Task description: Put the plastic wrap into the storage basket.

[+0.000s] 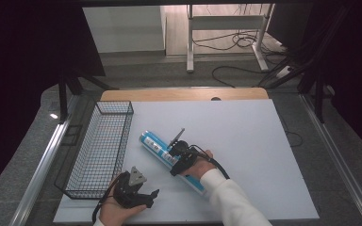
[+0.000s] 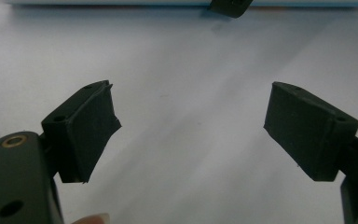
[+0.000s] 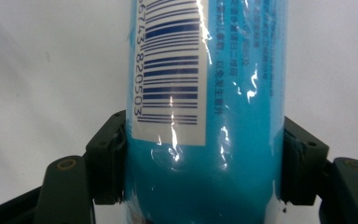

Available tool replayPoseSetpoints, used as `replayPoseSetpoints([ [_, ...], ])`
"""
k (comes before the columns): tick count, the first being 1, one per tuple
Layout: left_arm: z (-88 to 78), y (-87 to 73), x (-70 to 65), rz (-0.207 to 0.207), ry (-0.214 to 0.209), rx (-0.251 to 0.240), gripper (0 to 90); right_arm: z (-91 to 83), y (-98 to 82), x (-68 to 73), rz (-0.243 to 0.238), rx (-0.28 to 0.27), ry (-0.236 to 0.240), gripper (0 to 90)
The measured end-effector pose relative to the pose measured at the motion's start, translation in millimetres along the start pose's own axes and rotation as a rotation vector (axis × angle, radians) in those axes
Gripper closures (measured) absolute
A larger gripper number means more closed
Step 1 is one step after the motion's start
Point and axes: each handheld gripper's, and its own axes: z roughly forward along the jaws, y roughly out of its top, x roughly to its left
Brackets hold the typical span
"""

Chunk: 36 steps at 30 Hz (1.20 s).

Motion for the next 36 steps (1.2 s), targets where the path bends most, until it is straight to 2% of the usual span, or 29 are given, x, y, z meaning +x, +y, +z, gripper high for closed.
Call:
replayPoseSetpoints([
  [4, 0.4, 0.2, -0.5, 0.000, 0.001, 0.002, 16.4, -0.5, 1.9, -1.0, 0.018, 0.018, 0.003, 32.2],
  [8, -0.4, 1.3, -1.4, 0.001, 0.001, -0.002, 16.4, -0.6, 1.7, -2.0, 0.033, 0.012, 0.012, 32.5],
  [11, -1.5, 1.5, -1.8, 0.002, -0.001, -0.005, 16.4, -0.8, 1.1, -5.5, 0.050, 0.005, 0.044, 32.6],
  [13, -1.7, 1.5, -1.4, 0.002, 0.000, -0.006, 16.4, -2.3, 0.6, -8.5, 0.066, -0.009, 0.073, 32.6],
  [15, -1.7, 1.5, -1.3, 0.002, 0.000, -0.006, 16.4, -3.9, 0.3, -9.6, 0.073, -0.017, 0.082, 32.7],
  [16, -1.6, 1.7, -1.4, 0.002, 0.000, -0.005, 16.4, -9.0, 0.1, -12.0, 0.080, -0.045, 0.097, 32.6],
  [21, -1.7, 2.0, -1.4, 0.005, 0.002, -0.005, 16.4, -15.3, -2.7, -15.0, 0.092, -0.059, 0.108, 32.6],
  [27, -1.0, 2.3, -2.2, 0.005, -0.002, -0.004, 16.4, -27.9, -14.6, -24.1, 0.137, -0.160, 0.170, 32.6],
  [29, -0.6, 2.4, -2.5, 0.005, -0.001, -0.004, 16.4, -30.9, -16.7, -24.3, 0.150, -0.174, 0.180, 32.6],
  [30, -0.4, 2.6, -2.3, 0.006, 0.000, -0.002, 16.4, -36.7, -22.7, -25.4, 0.170, -0.219, 0.192, 32.6],
  [36, 0.8, 3.6, -2.3, 0.001, 0.004, -0.002, 16.4, -52.2, -41.6, -30.4, 0.190, -0.281, 0.254, 32.6],
])
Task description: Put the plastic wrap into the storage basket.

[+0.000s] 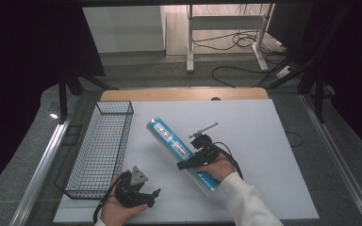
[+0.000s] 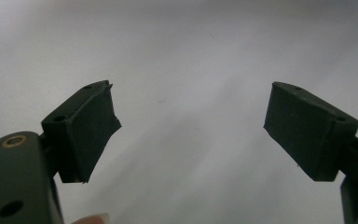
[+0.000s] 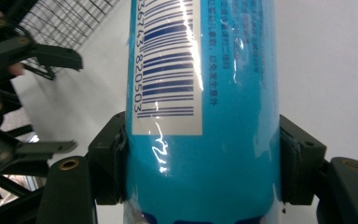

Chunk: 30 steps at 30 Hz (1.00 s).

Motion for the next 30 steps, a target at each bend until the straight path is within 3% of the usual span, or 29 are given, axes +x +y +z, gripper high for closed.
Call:
replayPoseSetpoints([
  [9, 0.6, 2.3, -0.3, 0.001, -0.003, -0.003, 16.4, -24.7, -25.0, -6.0, 0.031, -0.083, 0.018, 32.5],
  [17, -1.1, 5.6, 0.5, -0.024, -0.023, -0.028, 16.3, -45.7, -55.1, -11.4, 0.054, -0.155, 0.023, 32.5],
  [23, -1.9, 11.4, -5.0, -0.004, -0.007, -0.039, 16.4, -57.9, -71.9, -14.5, 0.075, -0.198, 0.031, 32.5],
  [29, -5.3, 18.7, -6.9, -0.017, -0.050, -0.073, 16.3, -61.2, -77.3, -14.6, 0.071, -0.192, 0.028, 32.5],
  [30, -5.3, 20.3, -5.1, -0.044, -0.081, -0.084, 16.3, -62.1, -78.0, -13.7, 0.069, -0.196, 0.023, 32.5],
])
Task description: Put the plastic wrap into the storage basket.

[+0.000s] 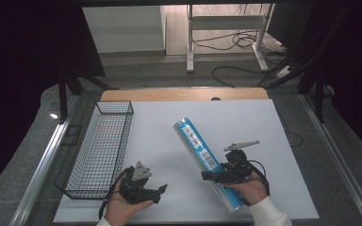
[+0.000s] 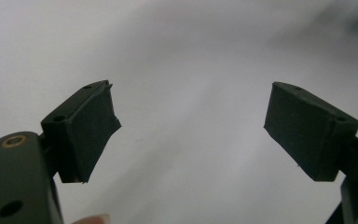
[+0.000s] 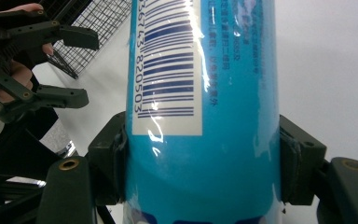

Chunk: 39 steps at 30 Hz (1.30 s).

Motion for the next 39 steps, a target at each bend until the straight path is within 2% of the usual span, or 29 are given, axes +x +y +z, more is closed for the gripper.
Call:
replayPoseSetpoints([
  [2, -0.3, 2.1, 1.4, -0.039, -0.045, -0.015, 16.1, -1.3, 0.0, 0.6, -0.003, -0.004, 0.002, 32.5],
  [3, -0.3, 2.1, 1.4, -0.039, -0.045, -0.015, 16.1, -1.3, 0.0, 0.6, -0.003, -0.004, 0.002, 32.5],
  [6, -5.4, 12.8, 4.4, -0.124, -0.184, -0.080, 14.6, -4.0, -0.4, 3.6, -0.012, -0.014, -0.002, 32.5],
  [7, -5.4, 12.8, 4.4, -0.124, -0.184, -0.080, 13.6, -4.1, -0.7, 4.0, -0.013, -0.019, 0.001, 32.5],
  [8, -6.9, 21.7, 6.2, -0.172, -0.275, -0.137, 12.7, -4.3, -1.1, 4.6, -0.012, -0.021, 0.000, 32.5],
  [10, -2.5, 31.9, 6.4, -0.203, -0.364, -0.171, 10.9, -4.0, -1.8, 4.9, -0.014, -0.023, 0.002, 32.5],
  [11, -2.5, 31.9, 6.4, -0.203, -0.364, -0.171, 9.9, -3.7, -1.9, 5.1, -0.013, -0.021, 0.001, 32.5],
  [12, 2.8, 38.1, 6.2, -0.224, -0.418, -0.173, 8.8, -2.8, -2.3, 5.3, -0.013, -0.025, 0.001, 32.5],
  [13, 6.0, 41.5, 6.2, -0.238, -0.449, -0.178, 8.8, -2.8, -2.3, 5.3, -0.013, -0.025, 0.001, 32.5],
  [14, 14.1, 49.0, 5.8, -0.274, -0.515, -0.199, 8.3, -1.6, -2.6, 5.4, -0.011, -0.025, 0.004, 32.5],
  [15, 18.3, 52.1, 5.8, -0.284, -0.536, -0.205, 7.8, -1.1, -2.8, 5.5, -0.011, -0.025, 0.003, 32.5],
  [16, 18.3, 52.1, 5.8, -0.284, -0.536, -0.205, 7.6, -1.1, -2.8, 5.5, -0.011, -0.025, 0.003, 32.5],
  [17, 23.1, 54.6, 6.4, -0.304, -0.560, -0.212, 7.6, -0.4, -3.0, 5.8, -0.010, -0.027, 0.004, 32.5],
  [18, 33.4, 57.8, 9.5, -0.352, -0.612, -0.207, 7.5, 0.8, -3.0, 6.2, -0.006, -0.031, 0.012, 32.5],
  [19, 37.8, 59.0, 10.9, -0.379, -0.640, -0.208, 7.6, 1.3, -3.0, 6.6, -0.003, -0.035, 0.017, 32.5],
  [21, 41.3, 60.0, 11.8, -0.392, -0.657, -0.212, 7.8, 2.0, -2.9, 7.4, -0.002, -0.037, 0.021, 32.4],
  [23, 49.7, 63.7, 11.4, -0.414, -0.701, -0.218, 8.4, 4.0, -2.7, 10.2, -0.014, -0.037, 0.020, 32.5],
  [24, 52.3, 65.2, 10.7, -0.419, -0.709, -0.217, 8.5, 5.5, -2.6, 11.2, -0.018, -0.039, 0.023, 32.5],
  [28, 63.0, 69.5, 11.4, -0.462, -0.721, -0.211, 11.8, 12.0, -1.7, 14.2, -0.018, -0.045, 0.044, 32.5],
  [33, 71.6, 70.4, 10.4, -0.473, -0.727, -0.200, 16.8, 19.3, 0.1, 18.4, -0.032, -0.055, 0.049, 32.4],
  [34, 76.1, 71.6, 9.4, -0.492, -0.728, -0.191, 18.8, 21.2, 0.6, 19.7, -0.034, -0.057, 0.050, 32.4],
  [37, 78.0, 71.8, 9.9, -0.505, -0.740, -0.184, 23.6, 23.6, 1.2, 21.8, -0.040, -0.059, 0.053, 32.4],
  [39, 80.3, 71.8, 13.5, -0.548, -0.774, -0.167, 25.9, 24.7, 1.4, 22.3, -0.043, -0.065, 0.044, 32.4],
])
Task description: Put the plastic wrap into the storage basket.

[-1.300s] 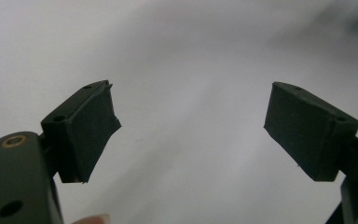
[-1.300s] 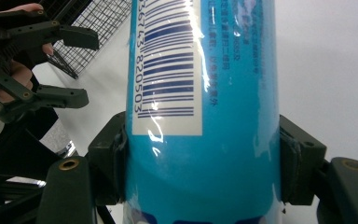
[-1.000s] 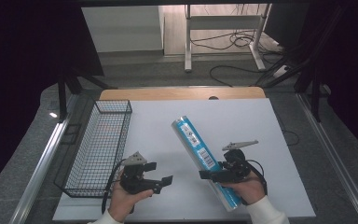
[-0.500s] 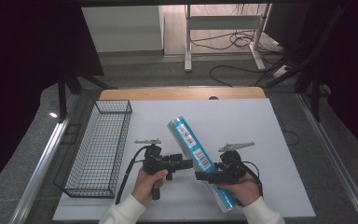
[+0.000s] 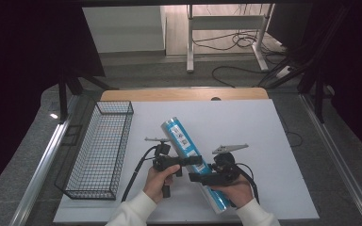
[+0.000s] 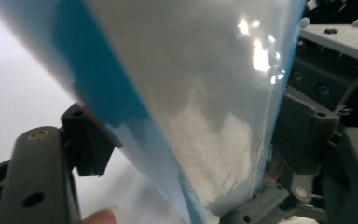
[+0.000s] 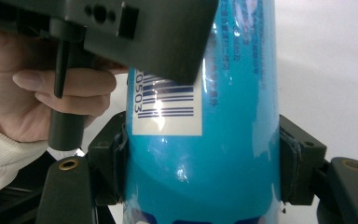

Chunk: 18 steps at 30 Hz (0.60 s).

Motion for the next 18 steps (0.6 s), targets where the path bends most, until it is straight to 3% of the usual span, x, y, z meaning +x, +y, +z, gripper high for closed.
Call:
replayPoseSetpoints([
  [5, -2.2, 2.6, 5.4, -0.059, -0.046, -0.005, 29.4, 1.4, -1.0, 1.2, 0.003, -0.002, -0.014, 32.2],
  [12, -9.4, 7.4, -0.5, -0.045, -0.059, -0.023, 31.3, -0.1, 0.5, 4.9, -0.001, -0.063, 0.011, 30.3],
  [15, -15.1, 10.1, -4.0, -0.037, -0.071, -0.035, 31.6, -1.8, 2.4, 5.6, 0.017, -0.096, 0.075, 21.9],
  [17, -19.5, 11.9, -4.5, -0.036, -0.071, -0.044, 31.7, -4.4, 3.5, 9.8, 0.007, -0.119, 0.064, 13.5],
  [18, -19.5, 11.9, -4.5, -0.036, -0.071, -0.044, 31.7, -4.4, 3.5, 9.8, 0.007, -0.119, 0.064, 13.5],
])
